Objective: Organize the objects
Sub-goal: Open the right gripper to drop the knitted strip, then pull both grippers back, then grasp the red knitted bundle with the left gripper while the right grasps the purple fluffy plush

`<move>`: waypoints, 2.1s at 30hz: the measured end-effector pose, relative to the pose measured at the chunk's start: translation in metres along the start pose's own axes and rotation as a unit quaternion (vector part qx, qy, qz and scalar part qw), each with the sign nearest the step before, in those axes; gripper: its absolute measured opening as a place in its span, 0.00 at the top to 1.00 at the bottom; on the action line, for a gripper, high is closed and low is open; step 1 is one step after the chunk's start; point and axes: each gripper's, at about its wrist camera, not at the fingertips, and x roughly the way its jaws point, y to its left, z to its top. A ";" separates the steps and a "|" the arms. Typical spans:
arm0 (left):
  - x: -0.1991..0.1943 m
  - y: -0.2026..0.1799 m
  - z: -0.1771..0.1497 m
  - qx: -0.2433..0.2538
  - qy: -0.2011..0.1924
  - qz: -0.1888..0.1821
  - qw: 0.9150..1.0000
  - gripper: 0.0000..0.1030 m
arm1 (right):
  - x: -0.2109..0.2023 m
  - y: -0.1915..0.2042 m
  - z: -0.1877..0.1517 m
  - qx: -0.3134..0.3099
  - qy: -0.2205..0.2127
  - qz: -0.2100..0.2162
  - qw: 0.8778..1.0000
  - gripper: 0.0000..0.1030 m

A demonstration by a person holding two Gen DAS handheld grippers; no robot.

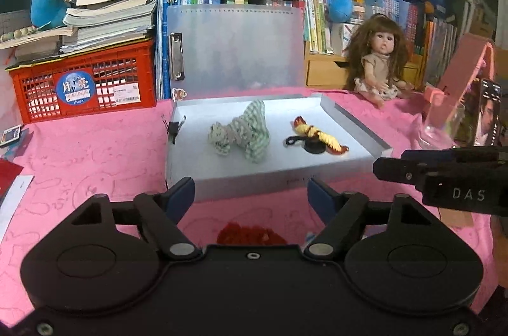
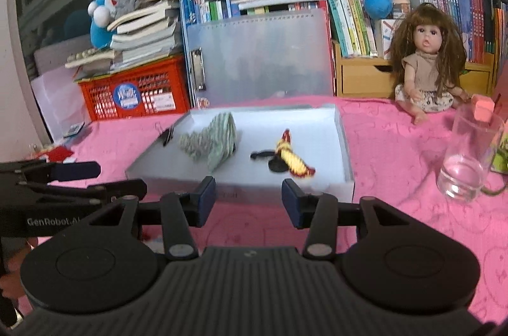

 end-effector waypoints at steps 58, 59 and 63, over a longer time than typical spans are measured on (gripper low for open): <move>0.000 -0.003 -0.062 0.000 0.031 0.034 0.999 0.57 | -0.010 0.036 -0.078 -0.123 0.013 -0.050 0.991 0.18; 0.000 -0.003 -0.062 0.000 0.031 0.034 0.999 0.57 | -0.010 0.036 -0.078 -0.123 0.013 -0.050 0.991 0.18; -0.001 -0.003 -0.062 0.000 0.031 0.034 0.999 0.57 | -0.009 0.035 -0.079 -0.123 0.010 -0.051 0.991 0.18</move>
